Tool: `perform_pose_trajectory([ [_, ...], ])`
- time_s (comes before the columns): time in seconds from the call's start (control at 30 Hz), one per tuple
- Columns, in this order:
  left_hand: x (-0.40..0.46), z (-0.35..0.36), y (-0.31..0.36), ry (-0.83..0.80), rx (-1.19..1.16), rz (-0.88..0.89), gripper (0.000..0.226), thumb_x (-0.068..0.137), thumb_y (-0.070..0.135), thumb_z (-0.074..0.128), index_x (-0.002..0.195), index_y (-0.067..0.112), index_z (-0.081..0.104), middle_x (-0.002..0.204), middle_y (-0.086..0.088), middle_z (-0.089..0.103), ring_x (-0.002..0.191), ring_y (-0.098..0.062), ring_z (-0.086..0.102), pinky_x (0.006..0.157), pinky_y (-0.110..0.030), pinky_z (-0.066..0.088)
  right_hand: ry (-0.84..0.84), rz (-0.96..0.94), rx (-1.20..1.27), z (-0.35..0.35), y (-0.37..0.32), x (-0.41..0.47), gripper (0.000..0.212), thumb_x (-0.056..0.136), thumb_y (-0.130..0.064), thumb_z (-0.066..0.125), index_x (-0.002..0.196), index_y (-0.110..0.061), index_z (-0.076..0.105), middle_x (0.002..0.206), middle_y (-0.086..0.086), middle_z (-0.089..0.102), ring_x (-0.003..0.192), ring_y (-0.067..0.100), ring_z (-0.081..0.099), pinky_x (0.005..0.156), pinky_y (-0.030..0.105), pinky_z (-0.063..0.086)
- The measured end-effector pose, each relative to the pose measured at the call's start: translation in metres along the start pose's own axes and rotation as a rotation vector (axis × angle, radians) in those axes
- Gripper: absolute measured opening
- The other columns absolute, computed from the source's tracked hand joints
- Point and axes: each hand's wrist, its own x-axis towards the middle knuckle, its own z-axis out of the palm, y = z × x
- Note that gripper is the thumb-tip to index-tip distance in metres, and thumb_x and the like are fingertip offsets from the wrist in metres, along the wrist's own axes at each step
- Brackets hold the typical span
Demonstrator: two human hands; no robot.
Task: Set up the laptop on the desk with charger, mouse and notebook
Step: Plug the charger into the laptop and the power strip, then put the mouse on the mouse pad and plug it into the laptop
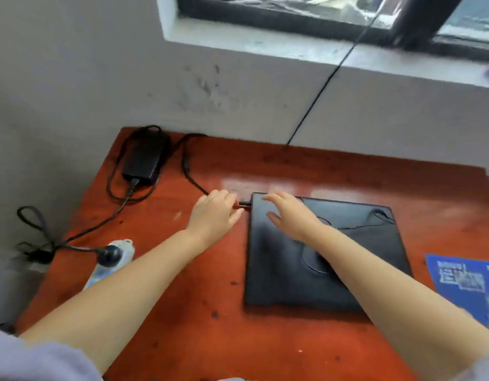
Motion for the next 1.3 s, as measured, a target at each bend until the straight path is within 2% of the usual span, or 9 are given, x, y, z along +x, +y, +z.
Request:
perform_pose_trajectory([
  [0.13,0.024,0.038,0.068,-0.141,-0.015,0.212,0.033,0.091,0.037,0.047,0.113,0.014,0.055,0.111,-0.008,0.059,0.11,-0.027,0.052,0.086,-0.038,0.042,0.106,0.264,0.066,-0.001,0.078,-0.071,0.039,0.093,-0.022,0.048,0.132,-0.019,0.048,0.133,0.005,0.051,0.122,0.027,0.046,0.1,0.043,0.04],
  [0.23,0.032,0.065,0.105,-0.18,-0.033,0.272,0.039,0.091,0.033,0.048,0.124,0.013,0.051,0.118,-0.009,0.054,0.111,-0.028,0.049,0.086,-0.04,0.043,0.15,0.376,0.087,0.004,0.117,-0.109,0.04,0.094,-0.028,0.048,0.133,-0.02,0.046,0.136,0.003,0.049,0.123,0.024,0.044,0.099,0.04,0.04],
  [0.4,0.045,0.094,0.136,-0.248,0.003,0.258,0.043,0.092,0.034,0.046,0.131,0.017,0.047,0.129,-0.008,0.05,0.12,-0.027,0.045,0.094,-0.04,0.039,0.091,0.359,0.186,0.018,0.143,-0.132,0.057,0.091,-0.048,0.047,0.14,-0.022,0.035,0.141,0.001,0.043,0.129,0.02,0.039,0.103,0.041,0.039],
  [0.6,0.042,0.115,0.156,-0.28,0.085,0.139,0.035,0.093,0.04,0.043,0.123,0.024,0.051,0.124,-0.002,0.049,0.119,-0.023,0.041,0.094,-0.042,0.035,0.045,0.204,0.01,0.032,0.149,-0.134,0.088,0.078,-0.067,0.05,0.147,-0.022,0.018,0.148,0.0,0.033,0.136,0.021,0.028,0.107,0.039,0.029],
  [0.77,0.053,0.112,0.17,-0.308,0.064,0.06,0.022,0.096,0.032,0.04,0.099,0.018,0.056,0.108,-0.003,0.059,0.106,-0.026,0.053,0.083,-0.04,0.038,0.029,0.083,-0.092,0.036,0.151,-0.138,0.093,0.08,-0.05,0.058,0.149,-0.014,0.007,0.145,0.009,0.031,0.131,0.028,0.031,0.102,0.04,0.035],
  [0.9,0.059,0.108,0.198,-0.309,-0.122,0.039,0.023,0.096,0.029,0.041,0.077,0.018,0.049,0.083,-0.001,0.06,0.084,-0.028,0.059,0.066,-0.034,0.039,0.056,0.059,-0.04,0.021,0.176,-0.154,0.092,0.077,-0.039,0.061,0.149,-0.015,0.009,0.135,0.011,0.036,0.119,0.031,0.037,0.092,0.041,0.045],
  [1.07,0.075,0.117,0.269,-0.243,-0.227,0.132,0.023,0.096,0.027,0.041,0.085,0.013,0.056,0.09,-0.003,0.066,0.082,-0.028,0.059,0.066,-0.035,0.046,0.129,0.183,-0.064,-0.008,0.24,-0.201,0.091,0.076,-0.035,0.061,0.149,-0.017,0.01,0.138,0.01,0.033,0.115,0.032,0.039,0.089,0.042,0.047],
  [1.2,0.095,0.127,0.329,-0.118,-0.164,0.214,0.026,0.097,0.029,0.04,0.086,0.011,0.055,0.084,-0.009,0.067,0.077,-0.036,0.06,0.06,-0.034,0.04,0.189,0.369,-0.022,-0.022,0.294,-0.251,0.079,0.078,-0.03,0.062,0.146,-0.019,0.023,0.15,0.012,0.022,0.126,0.036,0.037,0.094,0.045,0.047],
  [1.3,0.111,0.127,0.366,-0.077,-0.337,0.168,0.026,0.095,0.029,0.044,0.083,0.012,0.059,0.079,-0.009,0.069,0.075,-0.033,0.063,0.064,-0.037,0.048,0.218,0.507,0.045,-0.019,0.322,-0.282,0.07,0.08,-0.026,0.063,0.142,-0.016,0.031,0.152,0.013,0.023,0.128,0.037,0.037,0.098,0.046,0.043],
])
